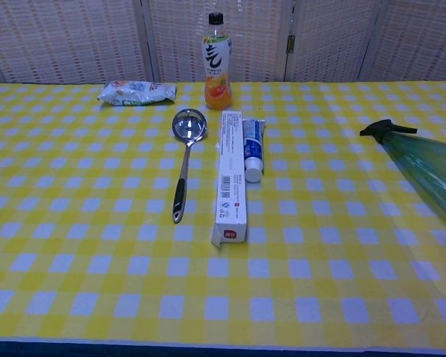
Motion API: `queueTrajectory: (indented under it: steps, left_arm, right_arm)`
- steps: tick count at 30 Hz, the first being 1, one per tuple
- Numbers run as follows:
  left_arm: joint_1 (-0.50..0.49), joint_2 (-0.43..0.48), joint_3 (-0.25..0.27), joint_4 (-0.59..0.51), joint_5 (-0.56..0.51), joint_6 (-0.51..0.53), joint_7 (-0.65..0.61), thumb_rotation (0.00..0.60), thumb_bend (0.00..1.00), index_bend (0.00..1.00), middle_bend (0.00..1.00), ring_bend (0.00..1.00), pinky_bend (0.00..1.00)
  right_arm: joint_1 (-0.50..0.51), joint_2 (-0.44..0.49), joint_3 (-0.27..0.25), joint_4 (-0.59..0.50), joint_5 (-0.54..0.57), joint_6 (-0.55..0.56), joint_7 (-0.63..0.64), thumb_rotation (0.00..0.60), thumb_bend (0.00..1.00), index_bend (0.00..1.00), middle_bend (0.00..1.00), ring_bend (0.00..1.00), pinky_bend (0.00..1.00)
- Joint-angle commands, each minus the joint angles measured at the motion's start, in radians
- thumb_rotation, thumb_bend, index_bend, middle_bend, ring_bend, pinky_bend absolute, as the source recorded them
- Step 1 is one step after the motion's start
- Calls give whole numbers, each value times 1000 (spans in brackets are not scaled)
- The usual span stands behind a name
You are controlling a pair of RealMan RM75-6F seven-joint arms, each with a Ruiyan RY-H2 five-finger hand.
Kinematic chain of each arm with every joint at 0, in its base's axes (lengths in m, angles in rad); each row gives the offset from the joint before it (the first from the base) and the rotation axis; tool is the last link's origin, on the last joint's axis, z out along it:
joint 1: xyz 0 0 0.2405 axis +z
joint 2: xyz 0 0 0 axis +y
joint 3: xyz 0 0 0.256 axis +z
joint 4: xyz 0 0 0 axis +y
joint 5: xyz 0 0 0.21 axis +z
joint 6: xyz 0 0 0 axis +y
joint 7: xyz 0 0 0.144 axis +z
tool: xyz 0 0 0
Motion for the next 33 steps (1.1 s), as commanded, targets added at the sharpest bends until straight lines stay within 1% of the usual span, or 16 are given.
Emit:
queueTrajectory:
  steps: [1,5,10,14,19,24,27,31,33]
  left_arm:
    - [0,2,1,1,2,2,-5,600,364,0,57,58,0]
    - [3,5,2,1,6,10,-12,600,365,0,57,58,0]
    - [8,17,6,0,8,22,-48,600,365,0,57,59,0]
    - [15,22,4,-1,2,32,-52,600,365,0,57,58,0]
    - [20,24,0,-1,-6,34,-52,600,365,0,57,59,0]
    - [16,21,-2,-2,-13,22,-47,600,365,0,57,58,0]
    - [14,20,-4,-2,-18,15,-44,600,365,0,57,59,0]
    - [13,18,-6,-1,-22,9,-42,600,364,0,57,59,0]
    - [14,19,-7,-2,-23,10,-41,600,364,0,57,58,0]
  right_arm:
    - [107,1,30,-17,112,-162,111,600,334,0,0,35,0]
    - [145,-21,54,21,175,-233,180,600,334,0,0,35,0]
    - [157,-40,79,68,230,-256,218,600,334,0,0,39,0]
    - [146,-32,79,94,242,-245,221,600,334,0,0,37,0]
    - [144,-8,74,125,273,-271,226,600,333,0,0,34,0]
    - [155,33,75,138,302,-307,188,600,334,0,0,37,0]
    - [162,60,87,144,335,-321,141,600,334,0,0,39,0]
    - [174,85,103,159,401,-345,46,600,334,0,0,39,0]
    - [184,99,111,157,441,-375,18,600,334,0,0,39,0]
